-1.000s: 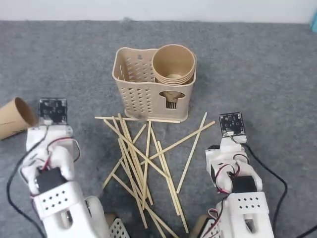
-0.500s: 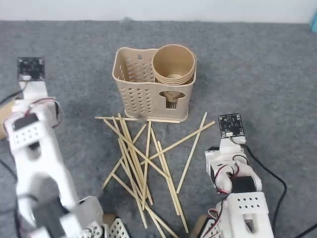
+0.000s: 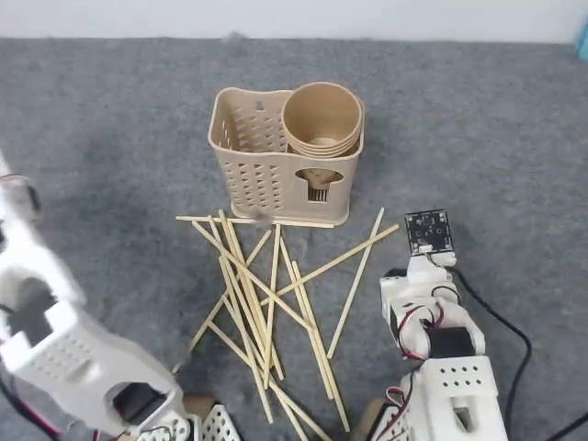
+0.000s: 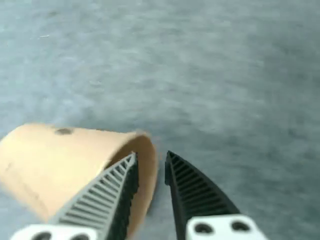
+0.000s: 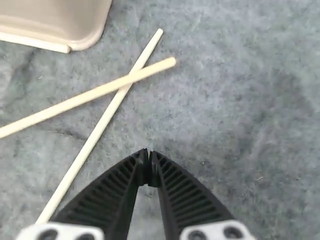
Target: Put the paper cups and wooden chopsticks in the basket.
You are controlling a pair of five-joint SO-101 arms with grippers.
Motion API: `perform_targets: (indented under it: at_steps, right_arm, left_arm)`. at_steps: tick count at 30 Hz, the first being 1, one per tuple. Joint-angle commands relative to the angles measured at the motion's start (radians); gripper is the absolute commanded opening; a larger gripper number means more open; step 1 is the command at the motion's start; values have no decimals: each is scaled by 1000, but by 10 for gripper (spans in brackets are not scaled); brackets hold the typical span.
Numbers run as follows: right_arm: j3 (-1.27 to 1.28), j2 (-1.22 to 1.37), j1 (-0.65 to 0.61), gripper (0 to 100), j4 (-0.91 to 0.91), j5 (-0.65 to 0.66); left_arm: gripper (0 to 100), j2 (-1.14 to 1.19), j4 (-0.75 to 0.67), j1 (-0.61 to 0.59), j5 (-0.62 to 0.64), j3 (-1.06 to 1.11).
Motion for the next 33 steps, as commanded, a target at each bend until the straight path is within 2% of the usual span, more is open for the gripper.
perform_targets:
  at_steps: [1,4,8,11,15,27,33]
  right_arm:
    - [-9,-19,-5,9,-22,-6]
    - [-9,-19,-5,9,-19,-6]
    - [-9,-19,-5,9,-18,-6]
    - [-9,-19,-5,9,-18,-6]
    - [-8,-19,-5,9,-18,-6]
    - [6,-19,-7,9,-25,-6]
    - [8,-19,-7,9,-27,-6]
  left_arm:
    - [84,-5,120,-101,11,-193]
    - [84,6,149,-169,-18,-274]
    - [84,81,77,-230,-124,-312]
    - [84,167,15,-273,-137,-372]
    - [84,269,41,-331,-135,-527]
    - [86,479,417,-388,-135,-1145]
    - [87,548,692,-365,-135,-1423]
